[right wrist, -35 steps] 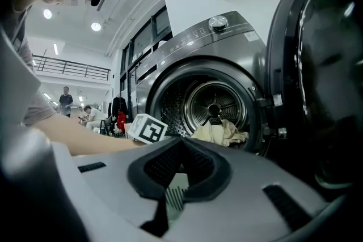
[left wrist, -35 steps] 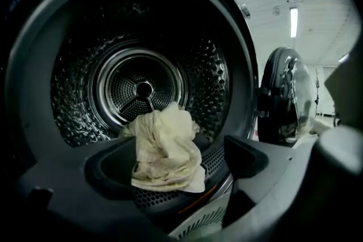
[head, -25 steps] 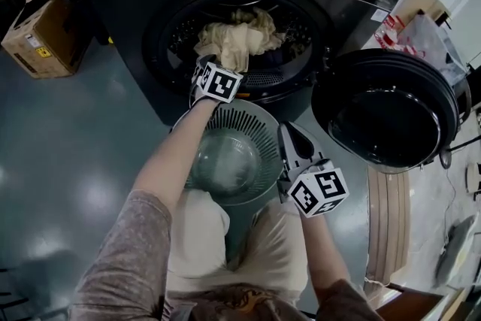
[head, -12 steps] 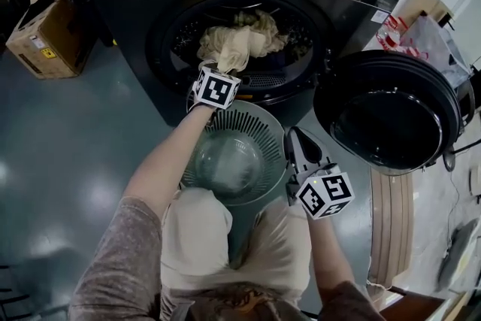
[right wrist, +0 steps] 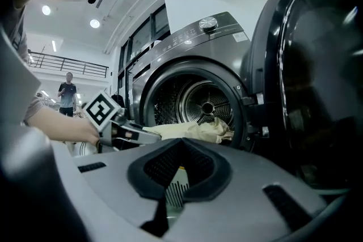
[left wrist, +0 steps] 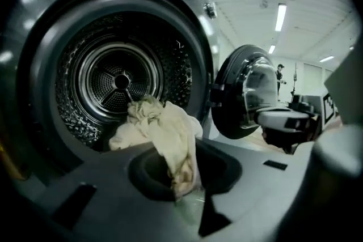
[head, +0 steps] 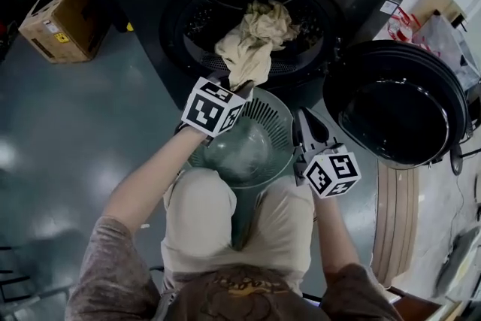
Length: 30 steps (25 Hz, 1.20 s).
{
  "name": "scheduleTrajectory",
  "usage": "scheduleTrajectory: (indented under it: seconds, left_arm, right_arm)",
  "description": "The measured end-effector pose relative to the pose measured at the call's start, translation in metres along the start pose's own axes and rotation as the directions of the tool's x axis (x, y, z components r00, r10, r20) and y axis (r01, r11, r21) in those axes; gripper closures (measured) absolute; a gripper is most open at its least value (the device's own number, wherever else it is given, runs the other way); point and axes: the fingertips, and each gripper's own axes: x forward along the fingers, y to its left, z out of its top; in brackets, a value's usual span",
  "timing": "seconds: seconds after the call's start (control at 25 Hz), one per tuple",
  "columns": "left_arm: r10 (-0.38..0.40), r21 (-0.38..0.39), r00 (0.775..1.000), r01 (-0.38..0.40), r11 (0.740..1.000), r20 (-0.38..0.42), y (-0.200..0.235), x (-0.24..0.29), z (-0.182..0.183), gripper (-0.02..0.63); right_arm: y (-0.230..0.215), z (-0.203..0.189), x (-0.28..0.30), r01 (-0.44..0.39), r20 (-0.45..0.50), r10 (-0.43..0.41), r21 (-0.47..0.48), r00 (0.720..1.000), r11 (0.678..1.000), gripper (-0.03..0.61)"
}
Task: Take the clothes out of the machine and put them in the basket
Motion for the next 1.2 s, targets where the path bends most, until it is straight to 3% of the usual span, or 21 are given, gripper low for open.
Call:
scheduleTrajectory:
  seconds: [0.28,0.44,0.64,0.76,1.0,1.2]
  left_arm:
    - [-0.083,-0.056,0.996,0.084,0.995,0.016,-0.052,-0.055,-0.002,0.538]
    - [-0.077,-0.037,0.997,0.077,0.996,0.005,-0.068,-0.073,-0.003,0.525]
    - [-0.061,-0.024,0.998,0.061,0.998,0.005,-0.063,-0.073,-0.003,0.333]
    - [-0.104,-0.009,0.995,0.104,0.995,0.001,-0.067,-0.07,-0.003,0.288]
    - [-0.032,0.028,0.997,0.03,0.999,0.066,-0.029,-0.022,0.019,0.248]
    - [0.049,-0.004,0.995,-0.049,0.999,0.089,0.023,0.048,0.028,0.201]
  right_arm:
    - [0.004,-0.001,0.003,-0.027,0.004,0.027,-0.005,1.0,1.0,0.581]
    - [0.009,-0.001,0.007,-0.043,0.004,0.043,-0.004,0.999,0.999,0.581]
    - [0.011,0.003,0.001,-0.044,0.013,0.044,-0.005,0.999,0.999,0.581]
    - [0.01,0.003,-0.003,-0.035,0.016,0.035,-0.005,0.999,0.999,0.581]
    - [0.009,0.002,-0.012,-0.016,0.012,0.016,-0.007,1.0,1.0,0.581]
    - [0.003,0.001,-0.019,0.016,0.005,-0.016,-0.003,1.0,1.0,0.581]
